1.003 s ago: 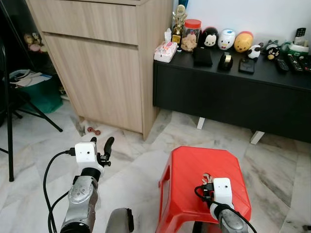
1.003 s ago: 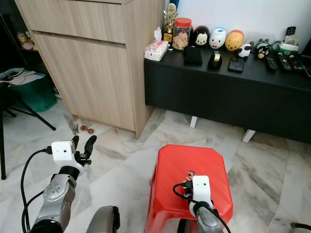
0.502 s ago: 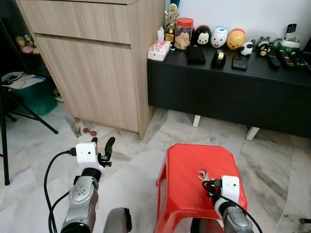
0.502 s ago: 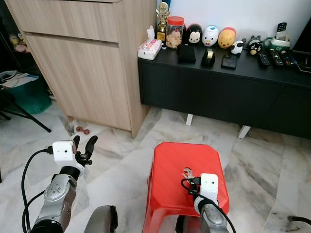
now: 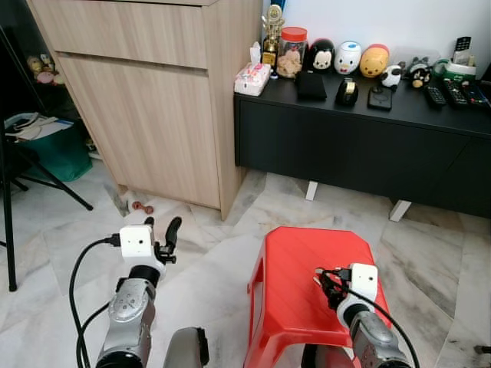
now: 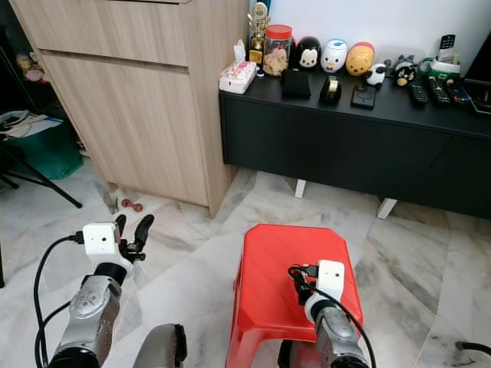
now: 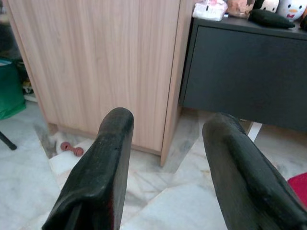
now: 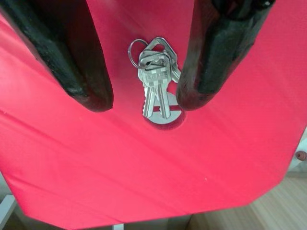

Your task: Hang keys on a hook

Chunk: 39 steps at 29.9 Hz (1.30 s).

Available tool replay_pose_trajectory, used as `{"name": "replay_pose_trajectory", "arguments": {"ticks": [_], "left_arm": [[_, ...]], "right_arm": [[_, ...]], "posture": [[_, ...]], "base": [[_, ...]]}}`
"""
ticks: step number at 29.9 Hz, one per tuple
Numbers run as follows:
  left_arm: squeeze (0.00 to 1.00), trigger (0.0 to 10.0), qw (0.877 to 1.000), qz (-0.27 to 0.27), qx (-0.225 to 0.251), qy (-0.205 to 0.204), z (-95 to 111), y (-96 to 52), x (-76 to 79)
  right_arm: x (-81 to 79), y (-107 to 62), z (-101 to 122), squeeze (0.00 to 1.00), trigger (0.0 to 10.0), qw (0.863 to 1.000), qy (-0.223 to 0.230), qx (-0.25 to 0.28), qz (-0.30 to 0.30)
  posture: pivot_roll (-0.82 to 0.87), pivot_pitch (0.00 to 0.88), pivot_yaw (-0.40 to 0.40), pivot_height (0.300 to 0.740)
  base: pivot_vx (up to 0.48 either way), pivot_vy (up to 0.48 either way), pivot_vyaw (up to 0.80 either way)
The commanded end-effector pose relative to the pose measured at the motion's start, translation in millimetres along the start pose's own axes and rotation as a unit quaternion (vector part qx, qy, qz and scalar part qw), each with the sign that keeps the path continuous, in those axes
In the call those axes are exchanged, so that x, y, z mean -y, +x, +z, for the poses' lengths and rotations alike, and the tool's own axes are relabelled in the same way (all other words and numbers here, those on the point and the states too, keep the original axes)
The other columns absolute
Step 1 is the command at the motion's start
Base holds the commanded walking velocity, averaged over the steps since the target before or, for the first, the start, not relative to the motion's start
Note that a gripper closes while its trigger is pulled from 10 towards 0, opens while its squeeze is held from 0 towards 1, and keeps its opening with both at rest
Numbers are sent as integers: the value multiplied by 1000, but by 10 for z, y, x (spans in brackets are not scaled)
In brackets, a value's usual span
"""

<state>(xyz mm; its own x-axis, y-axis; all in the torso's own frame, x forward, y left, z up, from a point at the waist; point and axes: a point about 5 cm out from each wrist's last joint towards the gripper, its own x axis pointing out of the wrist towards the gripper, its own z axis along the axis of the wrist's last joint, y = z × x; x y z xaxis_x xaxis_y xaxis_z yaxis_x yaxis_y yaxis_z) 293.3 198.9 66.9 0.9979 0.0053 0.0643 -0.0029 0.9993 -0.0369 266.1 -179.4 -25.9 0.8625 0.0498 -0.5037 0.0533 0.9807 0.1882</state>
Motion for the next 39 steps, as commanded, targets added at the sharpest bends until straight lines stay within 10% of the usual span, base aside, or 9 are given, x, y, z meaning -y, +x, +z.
{"name": "replay_pose_trajectory", "arguments": {"ticks": [1, 37, 38, 39], "left_arm": [[0, 10000, 1000, -5, -5, 9, 3, -9, -4], [0, 10000, 1000, -14, -15, 17, -20, -86, -5], [0, 10000, 1000, -14, -15, 17, -20, -85, -2], [0, 10000, 1000, -15, -16, 17, -24, -81, 4]], "right_arm": [[12, 11, 21, 0, 10000, 1000, 7, -3, -5], [-52, -13, -128, 0, 10000, 998, 12, -51, 31], [-61, -15, -136, 0, 8745, 998, 13, -51, 34], [-65, -18, -143, 0, 1490, 998, 13, -51, 34]], "posture": [[172, 50, -37, 588], [196, 76, -28, 588], [196, 75, -28, 588], [196, 74, -28, 588]], "base": [[0, 0, 0], [0, 0, 0], [0, 0, 0], [0, 0, 0]]}}
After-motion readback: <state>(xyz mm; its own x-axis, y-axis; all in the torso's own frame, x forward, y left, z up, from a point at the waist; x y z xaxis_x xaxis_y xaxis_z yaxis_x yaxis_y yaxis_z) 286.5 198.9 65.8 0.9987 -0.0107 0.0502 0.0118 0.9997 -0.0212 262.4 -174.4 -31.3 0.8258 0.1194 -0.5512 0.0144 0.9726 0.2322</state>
